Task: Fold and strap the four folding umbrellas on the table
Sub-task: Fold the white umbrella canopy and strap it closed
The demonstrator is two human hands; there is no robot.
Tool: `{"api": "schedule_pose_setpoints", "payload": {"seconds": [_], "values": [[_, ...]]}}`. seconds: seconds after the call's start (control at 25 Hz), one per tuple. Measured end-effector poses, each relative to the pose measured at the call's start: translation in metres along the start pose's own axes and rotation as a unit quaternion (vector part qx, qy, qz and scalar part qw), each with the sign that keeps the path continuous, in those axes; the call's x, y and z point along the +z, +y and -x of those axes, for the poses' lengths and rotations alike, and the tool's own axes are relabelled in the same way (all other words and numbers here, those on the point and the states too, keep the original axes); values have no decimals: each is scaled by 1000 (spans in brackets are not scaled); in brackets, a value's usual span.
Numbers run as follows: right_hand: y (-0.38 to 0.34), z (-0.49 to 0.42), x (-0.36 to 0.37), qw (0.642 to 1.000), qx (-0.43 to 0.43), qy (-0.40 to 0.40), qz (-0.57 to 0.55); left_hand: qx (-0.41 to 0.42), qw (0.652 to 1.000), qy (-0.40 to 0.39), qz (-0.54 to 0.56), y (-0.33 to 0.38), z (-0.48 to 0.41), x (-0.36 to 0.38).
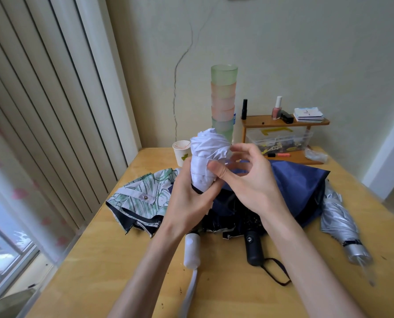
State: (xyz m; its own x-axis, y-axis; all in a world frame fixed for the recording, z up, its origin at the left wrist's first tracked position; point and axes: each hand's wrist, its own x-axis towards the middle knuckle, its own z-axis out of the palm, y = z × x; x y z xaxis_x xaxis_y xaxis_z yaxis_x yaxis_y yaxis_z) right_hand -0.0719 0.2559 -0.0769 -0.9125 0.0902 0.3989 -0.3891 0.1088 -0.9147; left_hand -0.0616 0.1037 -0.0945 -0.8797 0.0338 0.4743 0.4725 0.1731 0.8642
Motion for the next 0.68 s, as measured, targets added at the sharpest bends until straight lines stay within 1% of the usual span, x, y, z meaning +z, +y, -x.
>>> {"api": "schedule_pose_setpoints", "payload": {"seconds": [0.08, 0.16, 0.24, 0.32, 0.36, 0.4, 0.48, 0.56, 0.68], "values": [[4, -1, -1, 998, 30, -44, -31, 1, 1000, -31, 1, 0, 2, 0], [1, 0, 0, 994, 41, -79, -61, -19, 998, -64, 10, -1, 5, 0], [0, 1, 1, 995, 23, -79, -62, -77, 992, -86, 50, -1, 6, -2], [1, 2, -1, 994, 17, -83, -63, -143, 979, -101, 109, 5, 6, -3], [-1, 4, 0, 993, 23, -91, -69, -158, 975, -102, 121, 5, 5, -2], [1, 5, 0, 991, 35, -100, -77, -161, 975, -91, 124, 4, 4, 0], [4, 7, 1, 985, 64, -128, -101, -162, 976, -37, 138, 0, 1, 3], [5, 8, 6, 981, 71, -141, -112, -188, 965, -1, 184, -2, -2, 3], [9, 10, 14, 984, 95, -119, -98, -194, 956, 13, 222, -7, -6, 1]]}}
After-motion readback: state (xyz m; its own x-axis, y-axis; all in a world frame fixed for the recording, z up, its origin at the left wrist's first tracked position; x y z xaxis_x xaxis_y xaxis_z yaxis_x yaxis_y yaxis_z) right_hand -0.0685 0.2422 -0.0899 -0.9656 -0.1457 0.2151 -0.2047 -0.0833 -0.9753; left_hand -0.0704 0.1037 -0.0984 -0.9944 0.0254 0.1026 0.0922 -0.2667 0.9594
